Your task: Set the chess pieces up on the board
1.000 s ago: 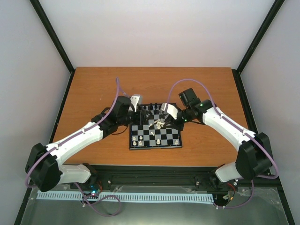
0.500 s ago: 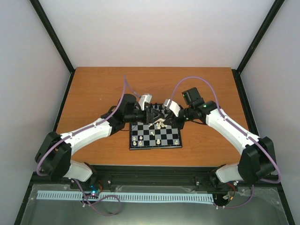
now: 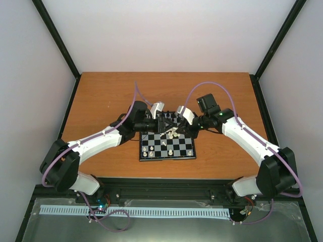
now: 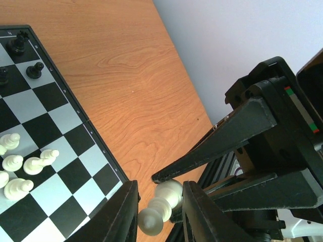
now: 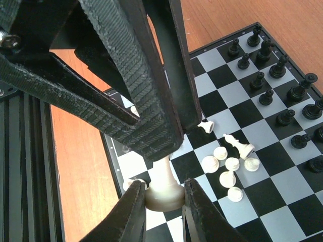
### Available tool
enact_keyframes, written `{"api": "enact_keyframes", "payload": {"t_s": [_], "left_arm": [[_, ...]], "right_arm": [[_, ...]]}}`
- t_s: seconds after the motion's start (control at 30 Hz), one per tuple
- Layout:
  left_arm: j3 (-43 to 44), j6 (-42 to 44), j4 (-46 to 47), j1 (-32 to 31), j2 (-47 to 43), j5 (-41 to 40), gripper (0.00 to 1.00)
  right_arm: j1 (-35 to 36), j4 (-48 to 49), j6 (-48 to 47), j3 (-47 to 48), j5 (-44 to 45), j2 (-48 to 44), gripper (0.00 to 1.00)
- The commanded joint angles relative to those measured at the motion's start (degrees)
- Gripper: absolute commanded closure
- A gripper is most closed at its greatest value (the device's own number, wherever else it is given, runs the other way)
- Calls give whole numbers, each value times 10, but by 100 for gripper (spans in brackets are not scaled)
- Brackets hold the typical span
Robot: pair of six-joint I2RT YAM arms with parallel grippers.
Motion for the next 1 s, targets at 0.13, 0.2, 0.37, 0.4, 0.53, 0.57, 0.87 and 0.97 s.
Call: {"api": "enact_keyframes", "payload": {"t_s": [0.13, 0.2, 0.37, 0.4, 0.53, 0.57, 0.87, 0.97], "left_arm": [[4, -3, 17, 1, 2, 23, 78], [4, -4, 17, 1, 4, 24, 80], [4, -10, 18, 2, 6, 29, 71], [4, -10, 17, 1, 7, 30, 71], [6, -7, 4, 2, 9, 27, 71], [5, -7, 2, 1, 10, 28, 72], [15, 4, -16, 1, 6, 24, 88], [47, 45, -102, 1, -1, -10, 88]], "right_arm": [[-6, 16, 7, -9, -5, -15, 89], [-6, 17, 7, -10, -5, -15, 89], [-7, 20, 9, -10, -4, -16, 89], [-7, 20, 10, -10, -4, -16, 89], [-7, 23, 11, -9, -3, -18, 89], [-7, 24, 12, -9, -3, -18, 89], [-7, 18, 8, -8, -4, -12, 88], [-8, 12, 0, -8, 2, -20, 74]]}}
